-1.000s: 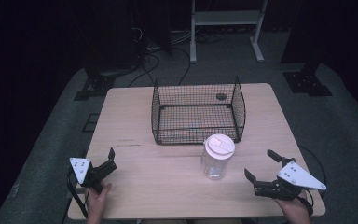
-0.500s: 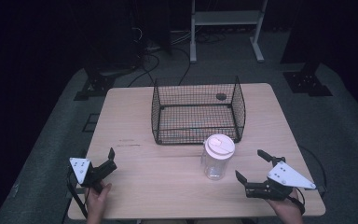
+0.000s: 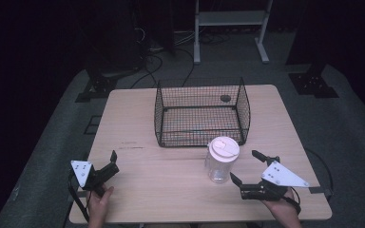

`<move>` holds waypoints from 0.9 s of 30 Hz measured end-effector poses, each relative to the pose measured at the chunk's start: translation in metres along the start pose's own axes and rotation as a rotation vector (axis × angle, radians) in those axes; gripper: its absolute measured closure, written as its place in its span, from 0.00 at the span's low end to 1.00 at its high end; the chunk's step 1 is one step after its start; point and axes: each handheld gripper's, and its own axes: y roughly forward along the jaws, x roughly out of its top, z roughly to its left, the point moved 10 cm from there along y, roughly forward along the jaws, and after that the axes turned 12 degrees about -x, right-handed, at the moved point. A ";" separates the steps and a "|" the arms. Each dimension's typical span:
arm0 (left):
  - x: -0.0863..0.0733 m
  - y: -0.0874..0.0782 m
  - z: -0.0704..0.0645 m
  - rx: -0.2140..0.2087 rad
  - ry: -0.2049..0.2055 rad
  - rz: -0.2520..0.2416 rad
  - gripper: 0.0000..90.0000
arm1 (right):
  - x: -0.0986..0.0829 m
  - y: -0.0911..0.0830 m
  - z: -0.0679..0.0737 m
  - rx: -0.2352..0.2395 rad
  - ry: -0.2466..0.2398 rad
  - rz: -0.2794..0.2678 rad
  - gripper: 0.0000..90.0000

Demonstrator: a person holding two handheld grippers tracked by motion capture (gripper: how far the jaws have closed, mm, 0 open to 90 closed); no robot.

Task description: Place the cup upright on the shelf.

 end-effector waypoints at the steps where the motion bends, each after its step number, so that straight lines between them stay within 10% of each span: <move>1: 0.000 0.000 0.000 0.000 0.000 0.000 0.00 | 0.001 0.002 0.002 0.008 -0.001 -0.002 0.03; 27: 0.000 0.000 0.000 -0.003 0.003 0.000 0.00 | 0.010 0.034 0.017 0.020 -0.015 -0.007 0.02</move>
